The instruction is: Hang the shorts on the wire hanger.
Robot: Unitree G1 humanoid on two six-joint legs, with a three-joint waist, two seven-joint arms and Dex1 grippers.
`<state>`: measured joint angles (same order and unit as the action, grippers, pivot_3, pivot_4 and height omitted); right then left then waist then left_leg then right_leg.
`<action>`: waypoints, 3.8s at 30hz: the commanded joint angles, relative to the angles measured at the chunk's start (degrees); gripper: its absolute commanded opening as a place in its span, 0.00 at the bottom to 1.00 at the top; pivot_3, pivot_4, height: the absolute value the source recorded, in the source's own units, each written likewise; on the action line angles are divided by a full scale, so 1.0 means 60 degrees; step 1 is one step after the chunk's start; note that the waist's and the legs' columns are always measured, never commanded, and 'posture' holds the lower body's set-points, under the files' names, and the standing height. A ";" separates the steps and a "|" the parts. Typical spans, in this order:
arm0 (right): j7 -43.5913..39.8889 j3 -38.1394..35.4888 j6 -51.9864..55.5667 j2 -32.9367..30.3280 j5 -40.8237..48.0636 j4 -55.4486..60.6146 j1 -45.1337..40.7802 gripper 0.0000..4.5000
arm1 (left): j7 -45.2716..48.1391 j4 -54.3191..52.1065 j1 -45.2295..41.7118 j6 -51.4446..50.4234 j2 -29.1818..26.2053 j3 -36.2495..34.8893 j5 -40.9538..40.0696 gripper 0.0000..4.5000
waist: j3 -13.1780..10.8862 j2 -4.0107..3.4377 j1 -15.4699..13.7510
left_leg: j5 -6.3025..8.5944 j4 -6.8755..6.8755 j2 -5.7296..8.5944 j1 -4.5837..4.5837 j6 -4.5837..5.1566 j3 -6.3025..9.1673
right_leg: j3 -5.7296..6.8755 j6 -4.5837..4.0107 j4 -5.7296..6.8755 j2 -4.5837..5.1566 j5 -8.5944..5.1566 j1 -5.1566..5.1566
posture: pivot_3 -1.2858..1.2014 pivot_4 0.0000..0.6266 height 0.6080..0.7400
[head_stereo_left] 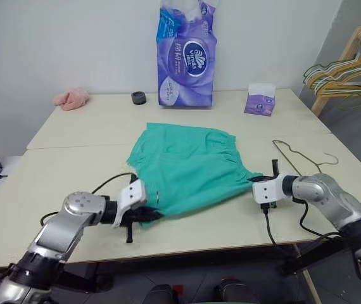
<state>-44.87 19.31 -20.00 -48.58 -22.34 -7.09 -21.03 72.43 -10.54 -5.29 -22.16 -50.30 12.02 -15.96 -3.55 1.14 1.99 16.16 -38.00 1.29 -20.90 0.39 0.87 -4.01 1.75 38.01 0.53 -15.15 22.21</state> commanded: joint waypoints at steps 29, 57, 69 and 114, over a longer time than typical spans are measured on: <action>-0.3556 -0.1229 0.5212 -0.2226 0.2412 0.6428 0.3794 0.20 | 0.1681 -0.1864 0.1754 -0.0691 -0.1822 0.0480 -0.0725 0.21 | -0.0174 0.0027 -0.0021 | -0.0001 -0.0010 -0.0012 0.0013 0.0000 0.0001 | 0.0034 -0.0022 0.0002 0.0007 -0.0085 -0.0005 | 0.49 0.10 1.00; 0.1866 -0.6674 0.9695 0.0920 0.5917 0.2850 0.2311 1.00 | -0.3938 -0.2020 -0.2051 -0.1513 0.3325 -0.0140 -0.0817 0.99 | -0.0243 0.0084 -0.0048 | -0.0002 -0.0020 0.0015 -0.0001 -0.0004 0.0007 | 0.0034 0.0026 -0.0006 0.0032 0.0004 -0.0023 | 0.49 0.09 1.00; 0.2573 -0.6626 1.0040 0.0627 0.5733 -0.0966 0.1143 1.00 | -0.3345 -0.1060 -0.3470 -0.0847 0.4097 0.0353 -0.0868 0.99 | -0.0224 0.0047 0.0237 | -0.0005 -0.0021 0.0015 0.0002 -0.0002 -0.0023 | -0.0020 0.0056 -0.0007 -0.0044 -0.0005 -0.0022 | 0.48 0.08 1.00; 0.2411 -0.3607 0.6809 -0.0270 0.2971 0.1749 0.1455 0.01 | -0.4117 0.1389 -0.4582 -0.0990 0.4236 -0.1451 -0.1128 1.00 | -0.0168 0.0015 0.0305 | -0.0002 -0.0017 0.0010 -0.0004 -0.0003 -0.0010 | -0.0015 0.0098 -0.0037 -0.0014 -0.0008 -0.0027 | 0.48 0.09 1.00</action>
<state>-29.99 -3.13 24.27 -49.12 -2.35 -1.17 -11.92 48.37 -3.42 -31.04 -28.43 -24.46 5.89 -22.22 -4.56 1.23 3.82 16.14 -38.09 1.33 -20.92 0.37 0.81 -4.10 2.35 37.78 0.41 -15.21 22.06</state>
